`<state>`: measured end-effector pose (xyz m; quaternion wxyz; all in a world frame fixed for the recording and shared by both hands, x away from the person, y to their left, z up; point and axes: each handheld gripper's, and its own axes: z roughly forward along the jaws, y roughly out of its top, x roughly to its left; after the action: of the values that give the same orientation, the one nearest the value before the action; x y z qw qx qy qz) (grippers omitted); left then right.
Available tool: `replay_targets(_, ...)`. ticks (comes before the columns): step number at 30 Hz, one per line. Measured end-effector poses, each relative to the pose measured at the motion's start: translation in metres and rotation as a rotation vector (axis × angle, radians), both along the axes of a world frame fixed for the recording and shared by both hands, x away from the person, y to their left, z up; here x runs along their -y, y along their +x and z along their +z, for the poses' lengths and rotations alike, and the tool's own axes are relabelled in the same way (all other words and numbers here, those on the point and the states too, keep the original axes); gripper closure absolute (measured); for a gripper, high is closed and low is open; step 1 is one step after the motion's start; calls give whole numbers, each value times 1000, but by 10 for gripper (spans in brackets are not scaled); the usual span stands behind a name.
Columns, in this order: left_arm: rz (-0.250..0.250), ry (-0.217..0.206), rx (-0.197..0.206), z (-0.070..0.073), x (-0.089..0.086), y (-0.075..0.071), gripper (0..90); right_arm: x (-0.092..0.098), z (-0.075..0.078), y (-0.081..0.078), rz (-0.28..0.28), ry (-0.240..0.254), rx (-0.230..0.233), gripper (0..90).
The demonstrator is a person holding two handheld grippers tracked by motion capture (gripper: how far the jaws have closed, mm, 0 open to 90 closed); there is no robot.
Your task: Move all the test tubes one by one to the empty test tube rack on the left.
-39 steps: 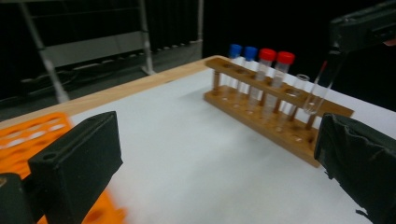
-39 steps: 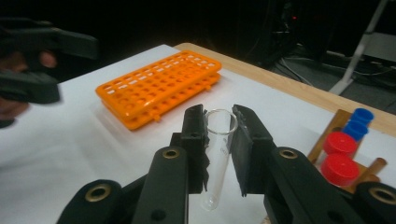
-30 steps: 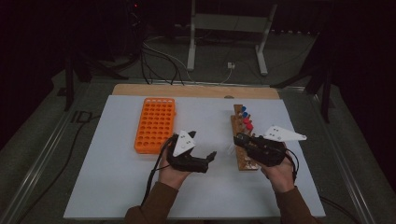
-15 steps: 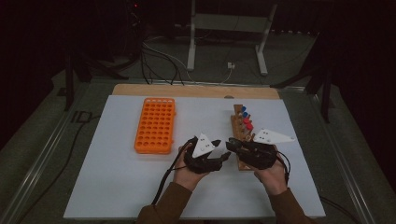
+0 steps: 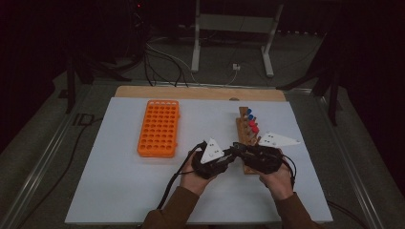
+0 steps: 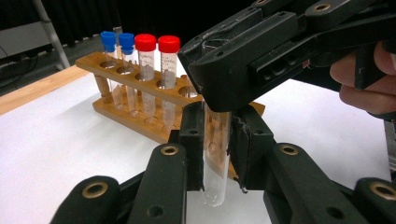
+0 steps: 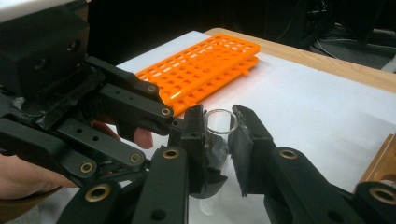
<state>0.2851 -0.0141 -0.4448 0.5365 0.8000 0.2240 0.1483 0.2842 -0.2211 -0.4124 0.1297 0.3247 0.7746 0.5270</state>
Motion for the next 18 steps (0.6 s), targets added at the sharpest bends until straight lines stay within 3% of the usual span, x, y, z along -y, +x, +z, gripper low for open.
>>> replay_targets(2, -7, -9, -1, 1, -1, 0, 769, 1, 1, 0, 1, 9, 6, 742)
replay_targets(4, -4, -14, -10, 1, -2, 1, 769, 3, 3, -1, -12, 36, 25, 634)
replay_targets(5, -4, -11, -13, 0, -4, 2, 769, 3, 3, -1, -12, 36, 25, 634)
replay_targets(6, 1, -25, -25, -1, -6, 4, 769, 7, 6, -2, -31, 57, 41, 525)
replay_targets(7, 1, -25, -25, -1, -6, 4, 769, 7, 6, -2, -31, 57, 41, 525)
replay_targets(9, 8, -32, -29, -1, -9, 5, 769, 15, 9, 0, -70, 80, 40, 388)
replay_targets(12, 16, -39, -30, 0, -13, 6, 768, 20, 10, 1, -103, 80, 45, 326)
replay_targets(13, 22, -40, -26, 0, -15, 7, 768, 24, 10, 2, -127, 78, 47, 261)
replay_targets(18, 34, -42, -21, 1, -18, 8, 768, 31, 10, 2, -168, 67, 54, 166)
